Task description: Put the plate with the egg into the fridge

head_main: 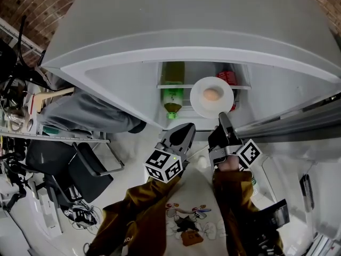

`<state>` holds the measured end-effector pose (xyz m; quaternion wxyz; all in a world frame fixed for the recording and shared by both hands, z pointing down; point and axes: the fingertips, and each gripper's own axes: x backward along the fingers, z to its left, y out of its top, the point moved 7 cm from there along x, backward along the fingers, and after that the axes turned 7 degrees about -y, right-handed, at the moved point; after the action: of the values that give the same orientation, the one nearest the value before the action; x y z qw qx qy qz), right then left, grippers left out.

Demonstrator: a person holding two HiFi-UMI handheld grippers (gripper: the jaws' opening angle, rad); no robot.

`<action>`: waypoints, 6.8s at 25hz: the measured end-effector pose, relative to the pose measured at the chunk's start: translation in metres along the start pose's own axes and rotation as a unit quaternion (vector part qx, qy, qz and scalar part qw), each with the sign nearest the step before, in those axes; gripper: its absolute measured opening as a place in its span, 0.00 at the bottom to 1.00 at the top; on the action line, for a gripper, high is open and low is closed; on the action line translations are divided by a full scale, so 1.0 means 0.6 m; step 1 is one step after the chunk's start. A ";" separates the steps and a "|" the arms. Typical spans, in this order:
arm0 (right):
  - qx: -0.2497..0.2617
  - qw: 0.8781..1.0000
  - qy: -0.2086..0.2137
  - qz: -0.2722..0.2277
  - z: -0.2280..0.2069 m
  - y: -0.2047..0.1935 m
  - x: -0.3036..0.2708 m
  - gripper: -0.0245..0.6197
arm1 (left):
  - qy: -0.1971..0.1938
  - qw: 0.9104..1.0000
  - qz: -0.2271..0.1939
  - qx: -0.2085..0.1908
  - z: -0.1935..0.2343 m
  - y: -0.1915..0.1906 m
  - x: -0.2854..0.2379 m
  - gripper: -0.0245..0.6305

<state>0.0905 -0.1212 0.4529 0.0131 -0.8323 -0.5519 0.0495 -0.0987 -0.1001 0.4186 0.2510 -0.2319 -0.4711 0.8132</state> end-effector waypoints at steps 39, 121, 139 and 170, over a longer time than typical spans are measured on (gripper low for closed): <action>-0.036 0.998 -0.016 -0.047 -0.046 0.086 -0.090 0.06 | 0.010 1.000 0.013 0.005 0.050 0.006 -0.107 0.05; -0.051 0.990 -0.103 -0.084 -0.081 0.134 -0.130 0.37 | 0.007 0.999 0.019 0.025 0.080 0.009 -0.139 0.05; -0.030 0.990 -0.118 -0.070 -0.082 0.125 -0.125 0.13 | 0.014 0.999 0.014 0.026 0.078 0.010 -0.121 0.05; -0.030 0.992 -0.109 -0.051 -0.081 0.133 -0.161 0.05 | 0.016 0.999 0.016 0.028 0.084 0.012 -0.122 0.05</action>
<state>0.1311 -0.2398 0.5020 -0.0698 -0.7927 -0.5931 0.1223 -0.0747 -0.1820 0.4453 0.2521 -0.2451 -0.4405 0.8260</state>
